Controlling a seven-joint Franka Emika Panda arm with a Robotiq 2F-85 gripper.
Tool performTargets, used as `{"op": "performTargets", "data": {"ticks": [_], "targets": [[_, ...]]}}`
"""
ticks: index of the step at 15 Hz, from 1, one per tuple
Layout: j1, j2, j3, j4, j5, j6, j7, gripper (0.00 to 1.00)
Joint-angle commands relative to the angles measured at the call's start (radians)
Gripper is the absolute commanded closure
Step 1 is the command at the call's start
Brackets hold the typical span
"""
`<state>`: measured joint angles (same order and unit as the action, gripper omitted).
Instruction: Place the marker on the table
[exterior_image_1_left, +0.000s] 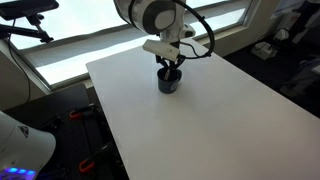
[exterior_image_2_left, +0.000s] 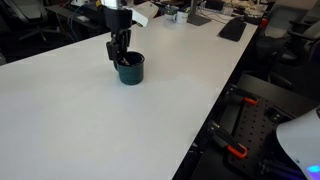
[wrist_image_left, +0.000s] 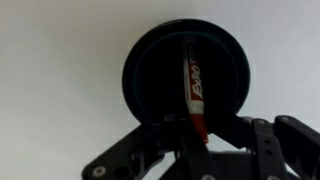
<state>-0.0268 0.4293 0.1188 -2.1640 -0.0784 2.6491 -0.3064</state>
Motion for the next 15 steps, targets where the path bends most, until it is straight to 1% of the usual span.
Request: {"op": "performTargets", "data": {"ticks": [1,8,11,13,15], "targets": [[-0.009,-0.034,0.008,-0.005,0.036,-0.058,0.002,0.94],[0.005,-0.090,0.011,0.062,0.082,-0.074,0.025,0.94],[0.021,-0.133,0.010,0.114,0.087,-0.107,0.054,0.94],[0.039,-0.168,-0.008,0.156,0.069,-0.160,0.104,0.94],[0.057,-0.182,-0.046,0.202,0.023,-0.203,0.196,0.94]]}}
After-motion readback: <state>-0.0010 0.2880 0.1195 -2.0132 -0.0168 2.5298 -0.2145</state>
